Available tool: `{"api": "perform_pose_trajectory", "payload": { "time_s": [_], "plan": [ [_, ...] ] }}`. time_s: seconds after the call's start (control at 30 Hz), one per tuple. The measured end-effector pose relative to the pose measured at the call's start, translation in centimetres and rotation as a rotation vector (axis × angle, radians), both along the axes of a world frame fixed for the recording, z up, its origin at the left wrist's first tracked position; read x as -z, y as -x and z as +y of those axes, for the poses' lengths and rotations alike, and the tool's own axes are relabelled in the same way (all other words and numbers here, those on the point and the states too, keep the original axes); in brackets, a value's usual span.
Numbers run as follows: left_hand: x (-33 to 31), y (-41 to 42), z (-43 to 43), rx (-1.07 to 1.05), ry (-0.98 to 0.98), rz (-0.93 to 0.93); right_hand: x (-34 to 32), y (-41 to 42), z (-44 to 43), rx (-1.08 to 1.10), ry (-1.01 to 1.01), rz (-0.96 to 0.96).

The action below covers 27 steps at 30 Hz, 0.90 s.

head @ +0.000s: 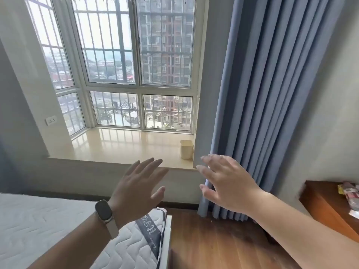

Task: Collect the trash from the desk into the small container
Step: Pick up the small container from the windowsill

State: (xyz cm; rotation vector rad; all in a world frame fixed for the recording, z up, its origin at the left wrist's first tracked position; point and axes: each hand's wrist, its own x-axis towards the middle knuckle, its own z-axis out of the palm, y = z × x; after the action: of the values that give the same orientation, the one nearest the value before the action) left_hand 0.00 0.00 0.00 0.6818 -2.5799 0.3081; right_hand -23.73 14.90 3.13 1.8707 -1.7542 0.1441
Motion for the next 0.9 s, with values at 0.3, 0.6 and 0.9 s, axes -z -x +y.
{"api": "perform_pose_trajectory", "payload": {
  "time_s": [0.3, 0.6, 0.9],
  "plan": [
    [1.2, 12.0, -4.7, 0.004, -0.022, -0.085, 4.1, 12.8, -5.6, -0.022, 0.042, -0.079],
    [1.7, 22.8, -8.5, -0.052, -0.049, -0.15, 5.5, 23.7, -10.3, -0.052, 0.011, -0.158],
    [3.0, 27.6, -13.5, -0.11, -0.072, -0.18, 6.9, 28.7, -15.9, -0.061, 0.004, -0.244]
  ]
}}
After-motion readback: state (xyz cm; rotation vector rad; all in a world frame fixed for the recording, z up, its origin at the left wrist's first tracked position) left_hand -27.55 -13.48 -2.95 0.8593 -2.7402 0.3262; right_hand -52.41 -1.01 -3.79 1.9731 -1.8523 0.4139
